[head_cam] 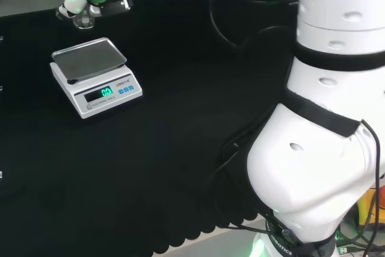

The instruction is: Put the beaker on the electronic balance.

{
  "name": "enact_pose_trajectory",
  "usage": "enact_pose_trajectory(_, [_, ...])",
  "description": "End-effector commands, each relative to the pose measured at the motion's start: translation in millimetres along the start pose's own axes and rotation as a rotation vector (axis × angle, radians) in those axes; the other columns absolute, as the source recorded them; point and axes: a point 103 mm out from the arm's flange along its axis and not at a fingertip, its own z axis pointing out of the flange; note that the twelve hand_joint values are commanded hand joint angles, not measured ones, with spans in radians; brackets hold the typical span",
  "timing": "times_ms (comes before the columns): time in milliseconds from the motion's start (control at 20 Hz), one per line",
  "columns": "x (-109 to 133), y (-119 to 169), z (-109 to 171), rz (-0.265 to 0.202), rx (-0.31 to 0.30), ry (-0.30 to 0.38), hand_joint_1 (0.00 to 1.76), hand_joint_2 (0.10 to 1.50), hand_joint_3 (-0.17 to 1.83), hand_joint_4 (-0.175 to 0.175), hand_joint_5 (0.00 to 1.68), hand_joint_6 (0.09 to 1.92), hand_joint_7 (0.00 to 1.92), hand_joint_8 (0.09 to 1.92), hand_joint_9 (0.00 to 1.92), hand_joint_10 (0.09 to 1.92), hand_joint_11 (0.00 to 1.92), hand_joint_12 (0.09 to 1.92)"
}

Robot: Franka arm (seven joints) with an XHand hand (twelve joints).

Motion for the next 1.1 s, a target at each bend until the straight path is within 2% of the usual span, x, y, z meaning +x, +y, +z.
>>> enact_pose_trajectory(50, [4.3, 56.6, 35.3, -0.055, 0.059, -0.036, 1.21, 0.51, 0.88, -0.175, 1.36, 0.63, 1.79, 0.47, 1.92, 0.48, 1.56, 0.74])
enact_pose_trajectory(450, [-7.9, 100.8, 66.8, -0.071, 0.116, -0.058, 1.21, 0.51, 0.88, -0.175, 1.36, 0.64, 1.79, 0.47, 1.92, 0.48, 1.55, 0.75])
enact_pose_trajectory(800, [-24.6, 119.1, 81.8, -0.069, 0.13, -0.035, 1.21, 0.51, 0.88, -0.175, 1.35, 0.64, 1.79, 0.47, 1.92, 0.49, 1.55, 0.75])
enact_pose_trajectory(850, [-27.2, 119.8, 83.9, -0.034, 0.134, -0.029, 1.21, 0.51, 0.88, -0.175, 1.35, 0.64, 1.79, 0.47, 1.92, 0.49, 1.55, 0.75])
enact_pose_trajectory(950, [-31.3, 121.8, 88.9, -0.012, 0.147, -0.027, 1.21, 0.51, 0.88, -0.175, 1.35, 0.64, 1.79, 0.47, 1.92, 0.49, 1.55, 0.75])
enact_pose_trajectory(1100, [-35.6, 123.5, 98.0, -0.02, 0.156, -0.021, 1.21, 0.51, 0.88, -0.175, 1.35, 0.64, 1.79, 0.47, 1.92, 0.49, 1.55, 0.75])
